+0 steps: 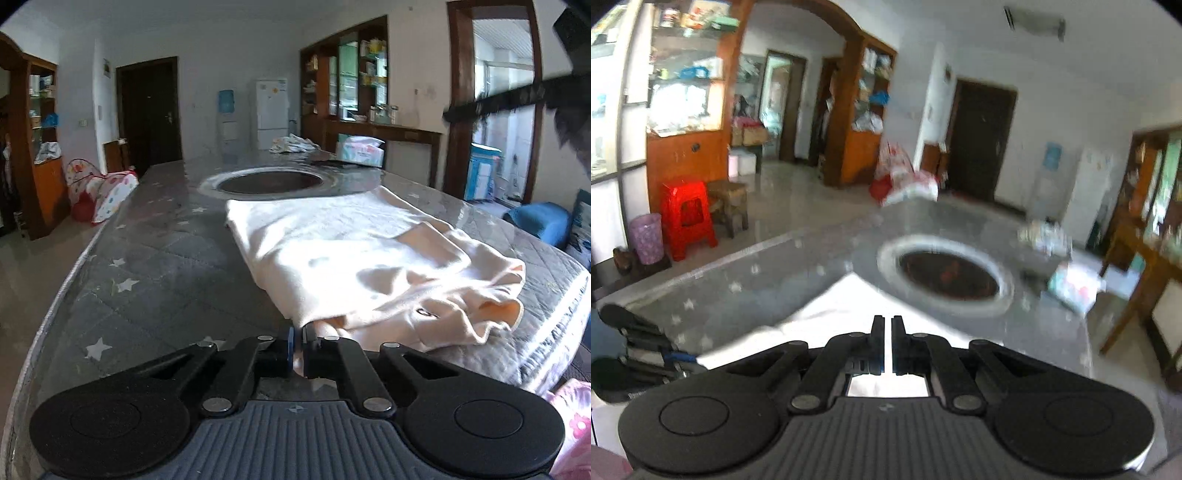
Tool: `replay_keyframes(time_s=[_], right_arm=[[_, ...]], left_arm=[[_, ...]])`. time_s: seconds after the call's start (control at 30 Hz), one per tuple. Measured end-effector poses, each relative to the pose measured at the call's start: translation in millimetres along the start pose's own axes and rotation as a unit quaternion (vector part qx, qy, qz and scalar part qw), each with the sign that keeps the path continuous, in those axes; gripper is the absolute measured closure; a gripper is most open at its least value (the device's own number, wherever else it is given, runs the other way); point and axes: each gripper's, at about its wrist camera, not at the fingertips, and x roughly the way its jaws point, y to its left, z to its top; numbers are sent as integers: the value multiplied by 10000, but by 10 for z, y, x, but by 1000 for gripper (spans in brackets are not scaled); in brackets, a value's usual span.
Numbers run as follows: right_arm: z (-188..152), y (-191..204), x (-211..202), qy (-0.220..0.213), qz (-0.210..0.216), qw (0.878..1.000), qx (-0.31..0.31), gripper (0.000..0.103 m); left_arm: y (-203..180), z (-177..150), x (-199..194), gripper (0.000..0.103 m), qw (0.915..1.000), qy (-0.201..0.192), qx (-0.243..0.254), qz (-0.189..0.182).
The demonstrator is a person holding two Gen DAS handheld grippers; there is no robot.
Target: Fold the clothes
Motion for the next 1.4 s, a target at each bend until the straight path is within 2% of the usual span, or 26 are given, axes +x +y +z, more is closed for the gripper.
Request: replay_keyframes(time_s=[0.17, 0.3, 0.47, 0.5, 0.53, 0.77, 0.93, 0.97, 1.0, 1.1, 1.17, 1.4], right_arm=[[-413, -127, 300, 633, 257, 9956, 643, 93], [-673, -178, 545, 982, 426, 9882, 1099, 81], [-832, -142, 707, 1219, 493, 9832, 1265, 81], [-837, -127, 709, 1213, 468, 9839, 1225, 84], [-818, -118, 692, 1173, 460, 9850, 1177, 97], [-430, -44, 300, 497, 332, 9957, 703, 99], [-175, -24, -26, 130, 118, 9992, 359, 99], [-187, -38, -35, 152, 70, 9992, 376, 99], [-220, -51, -31, 198, 30, 9990, 408, 99], [-425, -121, 106, 526, -51, 9961, 710, 98], [-574, -161, 216, 759, -85, 9932, 879, 94], [-714, -252, 272, 794, 18, 9923, 948, 86]], left_arm=[[-14, -19, 22, 89, 9999, 84, 60, 92], [-21, -20, 26, 70, 9998, 113, 37, 139], [-30, -36, 40, 70, 9998, 126, 40, 161], [-32, -36, 40, 70, 9998, 121, 46, 166], [-35, -36, 39, 70, 9998, 116, 58, 171], [-75, -46, 36, 72, 9994, 71, 276, 212], [-93, -56, 32, 80, 9990, 44, 401, 193], [-96, -58, 32, 81, 9989, 41, 420, 184], [-99, -58, 31, 86, 9989, 41, 438, 186], [-95, -56, 31, 87, 9987, 62, 479, 166], [-76, -45, 27, 87, 9986, 113, 497, 111], [92, 107, -71, 84, 9978, 271, 569, -185]])
